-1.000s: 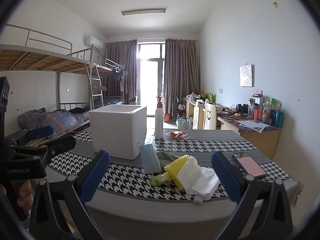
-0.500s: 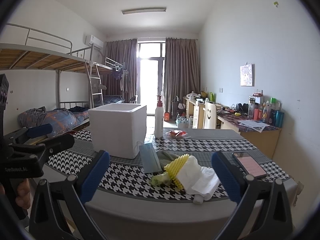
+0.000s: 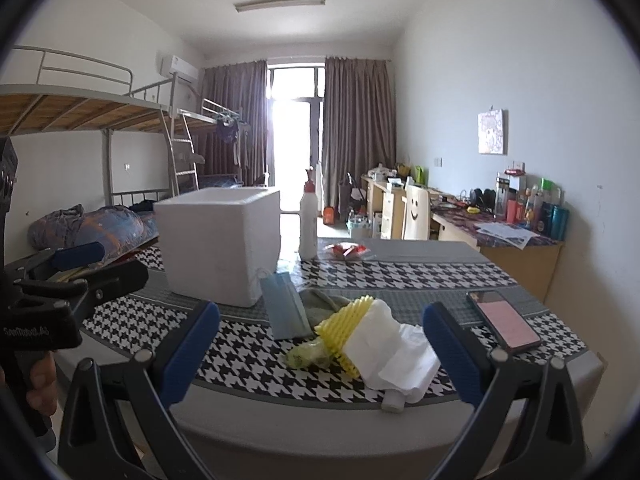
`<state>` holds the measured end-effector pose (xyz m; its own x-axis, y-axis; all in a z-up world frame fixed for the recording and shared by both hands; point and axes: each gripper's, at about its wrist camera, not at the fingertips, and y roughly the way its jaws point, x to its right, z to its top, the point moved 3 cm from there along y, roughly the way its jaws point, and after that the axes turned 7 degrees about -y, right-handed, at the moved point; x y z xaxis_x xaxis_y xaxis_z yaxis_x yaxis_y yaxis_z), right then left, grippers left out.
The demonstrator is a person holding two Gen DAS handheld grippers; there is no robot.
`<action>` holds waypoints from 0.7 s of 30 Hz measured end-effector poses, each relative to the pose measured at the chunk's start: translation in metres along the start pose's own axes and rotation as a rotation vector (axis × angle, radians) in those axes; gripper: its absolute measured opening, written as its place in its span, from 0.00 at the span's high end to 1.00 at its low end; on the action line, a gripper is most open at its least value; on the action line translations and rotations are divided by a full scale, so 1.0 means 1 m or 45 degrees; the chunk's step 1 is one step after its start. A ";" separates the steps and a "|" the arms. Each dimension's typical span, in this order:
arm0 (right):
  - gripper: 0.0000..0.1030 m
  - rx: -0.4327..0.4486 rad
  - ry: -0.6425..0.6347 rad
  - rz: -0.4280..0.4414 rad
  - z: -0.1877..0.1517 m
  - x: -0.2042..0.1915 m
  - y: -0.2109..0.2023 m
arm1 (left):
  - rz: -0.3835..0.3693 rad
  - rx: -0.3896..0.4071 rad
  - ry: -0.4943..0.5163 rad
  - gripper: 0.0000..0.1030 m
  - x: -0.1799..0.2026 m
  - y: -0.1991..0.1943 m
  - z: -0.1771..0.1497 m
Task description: Organize soft objects
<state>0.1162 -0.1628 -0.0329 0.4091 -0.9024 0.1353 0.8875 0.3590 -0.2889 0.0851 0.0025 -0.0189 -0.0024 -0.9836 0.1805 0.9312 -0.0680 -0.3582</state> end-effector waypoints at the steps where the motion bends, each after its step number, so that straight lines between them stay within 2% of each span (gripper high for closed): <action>1: 0.00 -0.013 0.005 -0.001 -0.001 0.002 0.003 | -0.003 -0.008 0.002 0.01 0.001 0.003 0.000; 8: 0.00 -0.084 0.030 -0.030 -0.002 0.019 0.022 | -0.042 -0.084 0.001 0.01 0.007 0.030 0.003; 15: 0.00 -0.143 0.038 -0.049 0.000 0.031 0.038 | -0.040 -0.167 0.000 0.01 0.008 0.061 0.005; 21: 0.00 -0.186 0.051 -0.062 -0.003 0.038 0.050 | -0.080 -0.224 0.001 0.05 0.011 0.076 0.003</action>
<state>0.1752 -0.1800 -0.0452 0.3547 -0.9278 0.1153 0.8645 0.2785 -0.4184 0.1567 -0.0130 -0.0413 -0.0592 -0.9766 0.2066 0.8511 -0.1575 -0.5008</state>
